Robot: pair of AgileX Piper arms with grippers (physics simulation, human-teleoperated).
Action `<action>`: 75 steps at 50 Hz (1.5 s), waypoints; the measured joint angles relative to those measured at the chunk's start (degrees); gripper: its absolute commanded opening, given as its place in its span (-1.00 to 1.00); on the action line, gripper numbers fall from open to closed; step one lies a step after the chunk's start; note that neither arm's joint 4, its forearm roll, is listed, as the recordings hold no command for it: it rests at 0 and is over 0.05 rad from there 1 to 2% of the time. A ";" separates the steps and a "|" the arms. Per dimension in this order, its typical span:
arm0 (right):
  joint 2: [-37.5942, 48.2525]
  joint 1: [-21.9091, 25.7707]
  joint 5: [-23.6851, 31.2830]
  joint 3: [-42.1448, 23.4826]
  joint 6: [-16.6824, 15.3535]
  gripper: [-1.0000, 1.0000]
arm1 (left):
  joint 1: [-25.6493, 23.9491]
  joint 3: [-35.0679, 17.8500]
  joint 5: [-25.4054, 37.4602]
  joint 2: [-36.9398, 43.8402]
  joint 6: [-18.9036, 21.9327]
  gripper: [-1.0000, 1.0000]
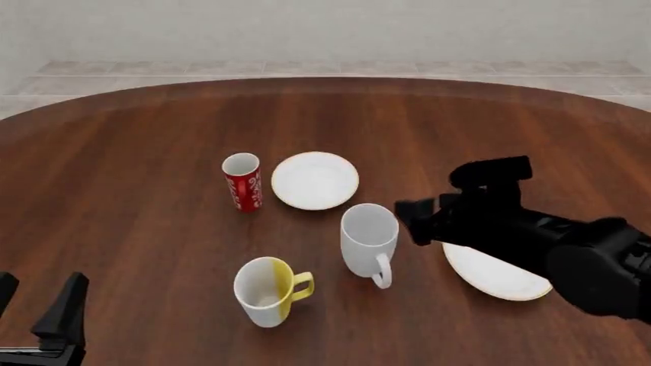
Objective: Put the white mug on the left plate.
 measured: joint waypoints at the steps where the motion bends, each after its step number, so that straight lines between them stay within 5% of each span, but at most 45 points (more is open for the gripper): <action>1: 0.20 0.10 -0.16 0.13 0.12 1.00 | 0.00 0.00 0.00 0.00 0.00 1.00; 75: 13.08 4.25 -13.02 8.00 8.82 1.00 | 0.00 0.00 0.00 0.00 0.00 1.00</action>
